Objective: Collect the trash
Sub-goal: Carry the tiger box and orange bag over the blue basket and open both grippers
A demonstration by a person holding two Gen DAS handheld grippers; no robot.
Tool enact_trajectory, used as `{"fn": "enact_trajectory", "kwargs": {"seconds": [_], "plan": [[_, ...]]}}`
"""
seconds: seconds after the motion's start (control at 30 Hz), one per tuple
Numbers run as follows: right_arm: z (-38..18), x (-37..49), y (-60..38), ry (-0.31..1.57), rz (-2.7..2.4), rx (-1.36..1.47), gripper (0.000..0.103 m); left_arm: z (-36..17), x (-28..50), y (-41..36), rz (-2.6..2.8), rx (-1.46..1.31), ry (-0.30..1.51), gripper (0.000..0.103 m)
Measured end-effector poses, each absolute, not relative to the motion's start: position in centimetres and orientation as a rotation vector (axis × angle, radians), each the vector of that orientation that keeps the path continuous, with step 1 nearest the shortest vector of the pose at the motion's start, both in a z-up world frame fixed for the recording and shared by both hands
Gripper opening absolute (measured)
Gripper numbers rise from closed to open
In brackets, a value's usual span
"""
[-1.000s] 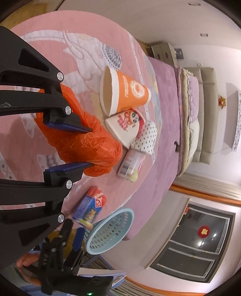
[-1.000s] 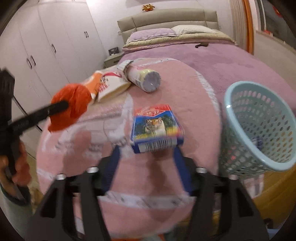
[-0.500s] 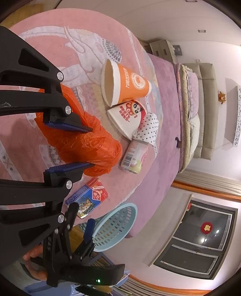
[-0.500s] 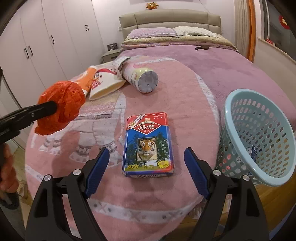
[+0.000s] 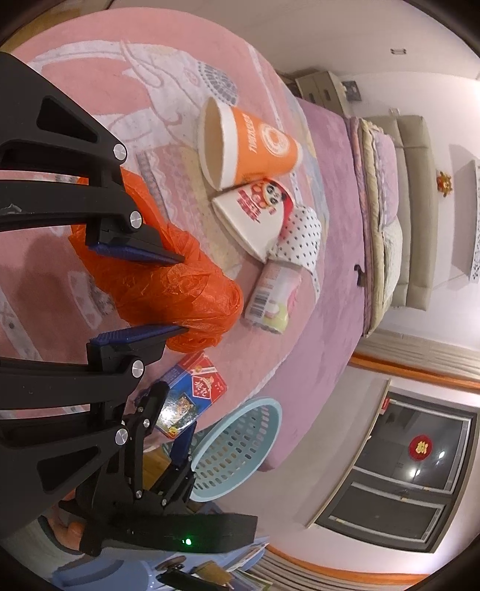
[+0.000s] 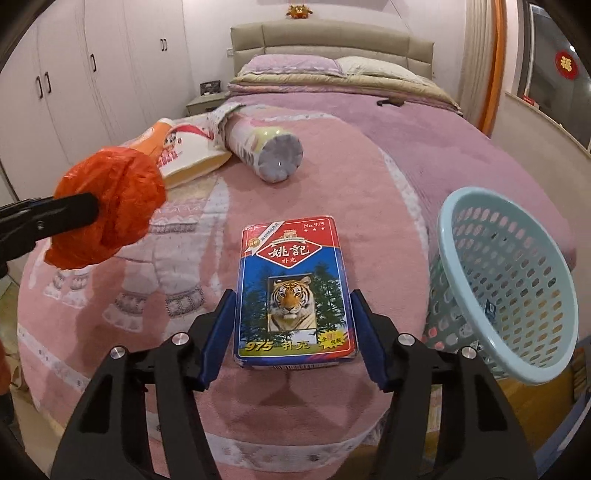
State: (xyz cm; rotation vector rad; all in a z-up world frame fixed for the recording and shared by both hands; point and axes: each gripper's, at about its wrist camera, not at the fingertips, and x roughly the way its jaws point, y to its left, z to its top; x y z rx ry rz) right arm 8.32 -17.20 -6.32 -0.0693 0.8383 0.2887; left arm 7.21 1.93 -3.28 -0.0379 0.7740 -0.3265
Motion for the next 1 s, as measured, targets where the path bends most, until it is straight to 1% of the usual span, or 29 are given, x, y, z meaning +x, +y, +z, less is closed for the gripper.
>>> {"fn": "enact_trajectory", "kwargs": {"seconds": [0.2,0.43,0.63,0.8,1.0], "plan": [[-3.8,8.5,-20.0,0.772,0.248,-0.022,0.058,-1.6,8.4,-0.8,-0.372,0.003,0.740,0.029],[-0.4,9.4,-24.7,0.671,0.130,-0.010,0.058,0.6,10.7,-6.3,-0.449,0.061,0.682,0.029],[1.8,11.1,-29.4,0.620,0.040,0.029,0.058,1.7,13.7,-11.6,-0.549,0.066,0.679,0.029],[2.1,12.7,-33.4,0.612,-0.041,0.072,0.058,1.6,16.4,-16.1,-0.617,0.062,0.701,0.029],[0.8,14.6,-38.4,0.652,-0.126,0.154,0.058,0.0,19.1,-21.1,-0.667,0.082,0.752,0.029]]}}
